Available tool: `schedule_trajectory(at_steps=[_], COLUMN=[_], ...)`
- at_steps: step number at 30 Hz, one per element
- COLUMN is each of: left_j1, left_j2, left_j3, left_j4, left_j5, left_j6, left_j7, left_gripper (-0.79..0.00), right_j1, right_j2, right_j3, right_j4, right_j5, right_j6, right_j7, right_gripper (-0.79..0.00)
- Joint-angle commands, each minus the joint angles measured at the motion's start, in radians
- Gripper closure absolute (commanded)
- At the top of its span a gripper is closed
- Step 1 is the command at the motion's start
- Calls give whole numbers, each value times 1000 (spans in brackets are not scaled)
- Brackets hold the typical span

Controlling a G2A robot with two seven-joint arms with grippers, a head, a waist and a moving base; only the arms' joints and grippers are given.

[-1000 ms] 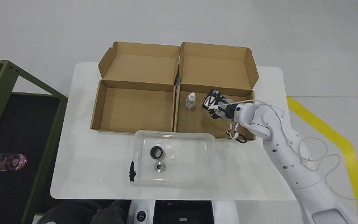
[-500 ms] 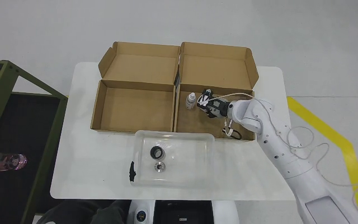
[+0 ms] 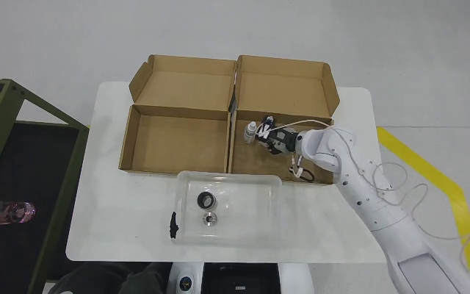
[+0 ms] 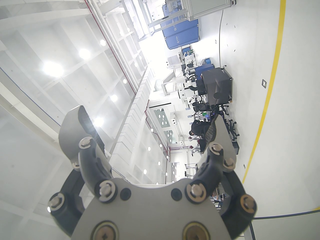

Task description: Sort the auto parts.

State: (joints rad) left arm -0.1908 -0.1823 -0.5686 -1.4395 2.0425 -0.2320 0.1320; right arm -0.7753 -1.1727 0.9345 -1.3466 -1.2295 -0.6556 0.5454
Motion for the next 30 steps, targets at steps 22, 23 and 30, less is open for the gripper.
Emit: schedule_trajectory(at_steps=[22, 23, 30], left_j1=[0, 0, 0], left_j2=[0, 0, 0], left_j3=[0, 0, 0], left_j4=[0, 0, 0], left_j5=[0, 0, 0], left_j6=[0, 0, 0], left_j7=[0, 0, 0], left_gripper=[-785, -785, -785], right_j1=[-275, -285, -323], right_j2=[66, 67, 67], right_j3=[182, 180, 131], right_j4=[-493, -513, -610], right_j5=[36, 38, 23], right_j6=[-85, -86, -96], right_j7=[-22, -25, -34], right_gripper=[-363, -360, -351])
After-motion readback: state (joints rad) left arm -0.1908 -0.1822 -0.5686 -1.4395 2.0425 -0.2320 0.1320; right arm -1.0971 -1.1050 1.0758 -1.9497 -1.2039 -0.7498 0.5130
